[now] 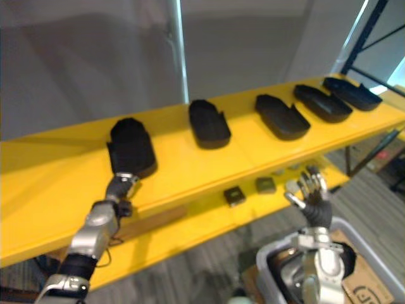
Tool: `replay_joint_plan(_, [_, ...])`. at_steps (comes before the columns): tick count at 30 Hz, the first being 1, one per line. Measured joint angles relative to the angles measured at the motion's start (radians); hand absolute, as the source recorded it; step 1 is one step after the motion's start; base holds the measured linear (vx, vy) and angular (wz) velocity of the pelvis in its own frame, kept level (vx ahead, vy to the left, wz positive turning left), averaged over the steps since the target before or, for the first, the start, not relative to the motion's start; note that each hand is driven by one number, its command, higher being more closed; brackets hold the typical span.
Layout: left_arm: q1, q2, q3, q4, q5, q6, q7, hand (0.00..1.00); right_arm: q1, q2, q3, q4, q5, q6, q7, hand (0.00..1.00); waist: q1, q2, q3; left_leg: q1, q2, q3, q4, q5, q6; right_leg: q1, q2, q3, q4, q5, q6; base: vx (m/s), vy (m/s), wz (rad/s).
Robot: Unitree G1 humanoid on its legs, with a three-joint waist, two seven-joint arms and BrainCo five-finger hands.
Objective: Walk over and take plastic housings, then place them on the shelf
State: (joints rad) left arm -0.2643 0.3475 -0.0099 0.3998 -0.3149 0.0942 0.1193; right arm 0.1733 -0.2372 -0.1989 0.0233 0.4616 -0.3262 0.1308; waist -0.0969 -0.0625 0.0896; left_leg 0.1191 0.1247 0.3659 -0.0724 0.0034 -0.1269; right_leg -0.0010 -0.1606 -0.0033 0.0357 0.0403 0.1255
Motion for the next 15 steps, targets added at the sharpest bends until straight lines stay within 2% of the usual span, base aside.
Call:
replay_joint_plan(3, [-0.012,-0.001,-0.001,0.014,-0.001,-0.008,0.026,1.0,0.0,-0.001,0.0,0.016,0.0,0.0,0.0,0.0,-0.005,0.003,0.0,0.006,0.011,0.004,-0.015,0.022,-0.012,0.0,0.012,-0.007,0.001,-0.004,-0.003,0.0,-0.06,-0.01])
replay_joint_plan(7, [-0.016,-0.001,0.001,0.019,-0.002,-0.039,0.064,1.0,0.0,-0.001,0.001,0.026,0.0,0.0,0.0,0.0,-0.023,-0.009,0.006,0.006,0.003,0.004,-0.015,0.025,-0.008,0.001,0.004,-0.002,0.002,0.0,0.002,0.0,0.0,0.0])
replay_joint_plan(10, [-0.038,-0.001,0.01,0.05,-0.002,-0.068,0.095,1.0,0.001,-0.001,0.008,0.027,0.0,0.0,0.0,0.0,-0.025,-0.018,0.01,0.007,0.003,0.004,-0.015,0.025,-0.008,0.001,0.005,0.0,0.003,0.0,0.002,0.0,0.0,0.0])
replay_joint_plan(15, [-0.043,-0.007,0.038,0.053,-0.002,-0.08,0.13,1.0,0.001,-0.001,0.009,0.032,0.0,-0.001,0.001,0.0,-0.029,-0.019,0.014,0.005,0.004,0.005,-0.015,0.025,-0.008,-0.001,0.007,0.001,0.003,0.0,0.002,0.0,0.0,0.0])
